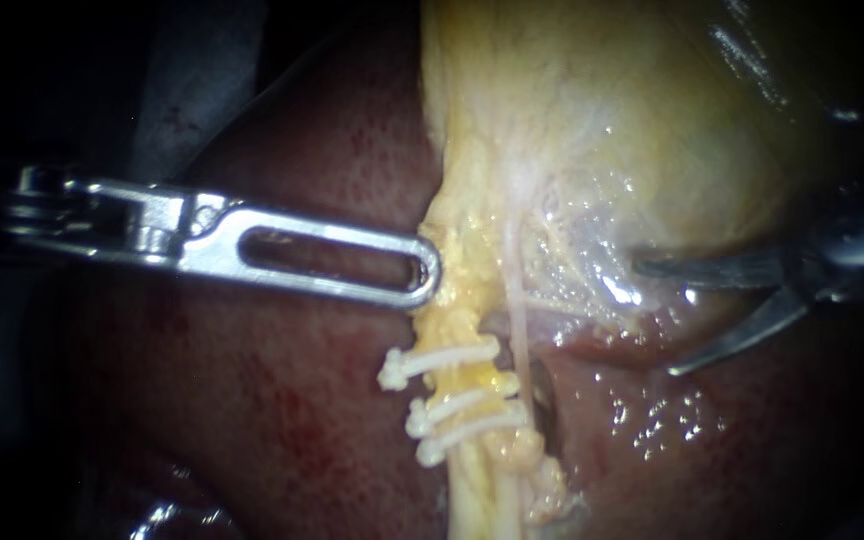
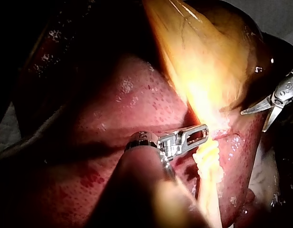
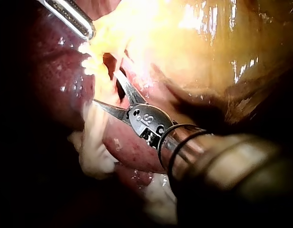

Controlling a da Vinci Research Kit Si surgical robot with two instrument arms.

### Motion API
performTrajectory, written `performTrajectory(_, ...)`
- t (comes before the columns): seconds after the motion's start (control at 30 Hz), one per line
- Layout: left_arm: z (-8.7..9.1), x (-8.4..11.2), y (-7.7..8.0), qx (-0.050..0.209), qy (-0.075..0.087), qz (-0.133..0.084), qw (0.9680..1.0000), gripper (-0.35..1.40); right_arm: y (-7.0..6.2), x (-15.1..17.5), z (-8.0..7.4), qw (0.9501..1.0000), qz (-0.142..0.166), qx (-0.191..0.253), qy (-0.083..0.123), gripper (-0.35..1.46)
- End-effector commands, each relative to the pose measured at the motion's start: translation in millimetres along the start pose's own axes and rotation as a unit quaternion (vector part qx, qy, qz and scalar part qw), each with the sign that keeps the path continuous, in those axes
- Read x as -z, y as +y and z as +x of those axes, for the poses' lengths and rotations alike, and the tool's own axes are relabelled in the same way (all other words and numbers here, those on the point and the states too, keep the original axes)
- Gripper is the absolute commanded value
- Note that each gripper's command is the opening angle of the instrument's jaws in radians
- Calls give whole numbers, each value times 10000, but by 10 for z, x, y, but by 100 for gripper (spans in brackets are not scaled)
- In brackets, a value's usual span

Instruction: Go to the cutting position left tube

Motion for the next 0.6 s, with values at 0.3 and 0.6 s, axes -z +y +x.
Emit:
performTrajectory(0.3,2,-4,-2,-3,-12,-16,10000,-35,-4,-35,-8,9982,243,-243,-500,100)
performTrajectory(0.6,4,-6,-4,-2,-20,-22,10000,-35,-7,-67,-25,9941,626,-338,-822,78)
